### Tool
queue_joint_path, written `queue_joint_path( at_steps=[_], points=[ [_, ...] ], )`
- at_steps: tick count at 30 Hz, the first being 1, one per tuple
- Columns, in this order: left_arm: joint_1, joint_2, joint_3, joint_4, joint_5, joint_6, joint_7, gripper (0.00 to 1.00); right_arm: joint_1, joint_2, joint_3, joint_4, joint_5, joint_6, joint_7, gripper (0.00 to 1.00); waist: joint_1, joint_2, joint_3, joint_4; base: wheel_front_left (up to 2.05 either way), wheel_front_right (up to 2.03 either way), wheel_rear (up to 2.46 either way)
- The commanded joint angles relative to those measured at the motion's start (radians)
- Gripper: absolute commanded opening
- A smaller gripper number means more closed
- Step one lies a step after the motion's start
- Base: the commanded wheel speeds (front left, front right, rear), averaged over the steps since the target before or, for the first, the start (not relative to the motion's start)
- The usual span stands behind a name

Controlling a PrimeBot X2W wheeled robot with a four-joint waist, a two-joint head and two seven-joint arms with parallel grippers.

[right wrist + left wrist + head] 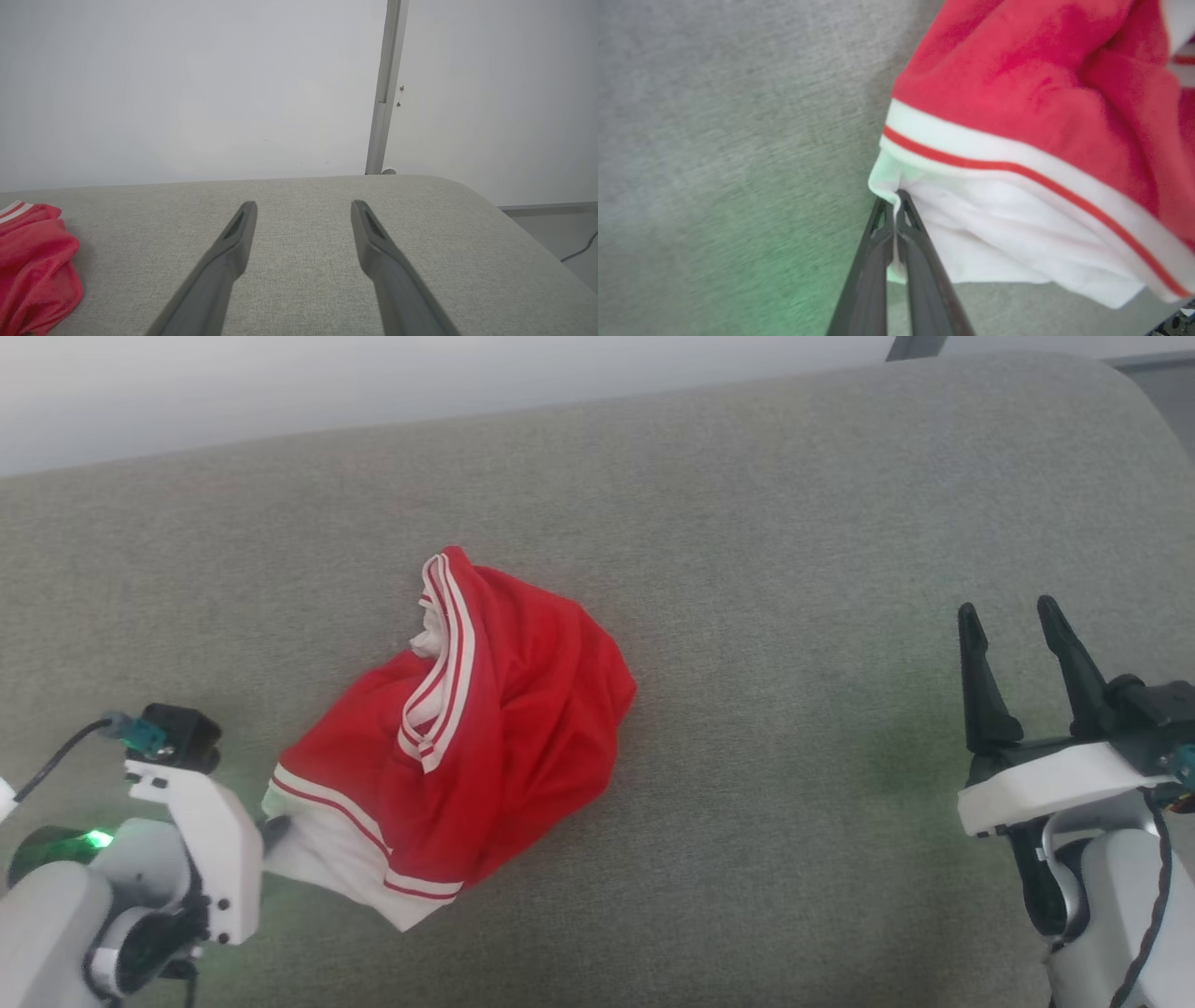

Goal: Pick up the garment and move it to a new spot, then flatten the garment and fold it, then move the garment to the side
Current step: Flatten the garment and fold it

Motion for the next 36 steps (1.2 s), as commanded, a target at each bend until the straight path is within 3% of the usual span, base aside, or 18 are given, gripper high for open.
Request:
queue_joint_path(
  at_steps=[1, 7, 15, 19, 25, 27, 28, 29, 30, 36],
  points=[
    [0.023, 0.014, -0.001, 0.007, 0.007, 0.006, -0.002, 0.0, 0.01, -0.003, -0.001, -0.002, -0.008, -0.001, -0.006, 1.0, 0.0, 0.0, -0.005, 0.007, 0.0, 0.0, 0.0],
    [0.048, 0.102, 0.037, -0.05, 0.033, 0.042, -0.007, 0.0, 0.018, -0.005, -0.002, -0.002, -0.015, -0.001, -0.006, 1.0, 0.0, 0.0, -0.021, 0.039, 0.0, 0.0, 0.0],
    [0.088, 0.206, 0.086, -0.022, 0.092, 0.143, -0.032, 0.0, 0.017, -0.013, 0.021, 0.011, -0.01, -0.001, -0.006, 1.0, 0.0, 0.0, -0.043, 0.064, 0.0, 0.0, 0.0],
    [0.101, 0.187, 0.083, 0.046, 0.102, 0.167, -0.049, 0.0, 0.015, -0.014, 0.036, 0.017, -0.007, -0.001, -0.006, 1.0, 0.0, 0.0, -0.05, 0.066, 0.0, 0.0, 0.0],
    [0.084, 0.117, 0.068, 0.131, 0.062, 0.13, -0.072, 0.0, 0.025, -0.017, 0.054, 0.022, -0.003, -0.001, 0.002, 1.0, 0.0, 0.0, -0.06, 0.066, 0.0, 0.0, 0.0],
    [0.071, 0.101, 0.07, 0.147, 0.053, 0.12, -0.09, 0.38, 0.027, -0.019, 0.066, 0.022, 0.0, -0.001, 0.006, 1.0, 0.0, 0.0, -0.063, 0.068, 0.0, 0.0, 0.0],
    [0.066, 0.091, 0.072, 0.153, 0.049, 0.115, -0.099, 0.48, 0.026, -0.02, 0.071, 0.022, 0.0, -0.001, 0.01, 1.0, 0.0, 0.0, -0.064, 0.07, 0.0, 0.0, 0.0],
    [0.061, 0.084, 0.075, 0.158, 0.045, 0.112, -0.107, 0.8, 0.026, -0.022, 0.074, 0.023, 0.001, -0.001, 0.011, 1.0, 0.0, 0.0, -0.067, 0.074, 0.0, 0.0, 0.0],
    [0.057, 0.084, 0.075, 0.16, 0.049, 0.11, -0.116, 1.0, 0.027, -0.025, 0.079, 0.023, 0.003, -0.001, 0.015, 1.0, 0.0, 0.0, -0.069, 0.078, 0.0, 0.0, 0.0],
    [0.043, 0.06, 0.096, 0.139, 0.039, 0.108, -0.179, 1.0, 0.031, -0.045, 0.103, 0.025, 0.014, -0.001, 0.03, 1.0, 0.0, 0.0, -0.095, 0.117, 0.0, 0.0, 0.0]
  ],
)
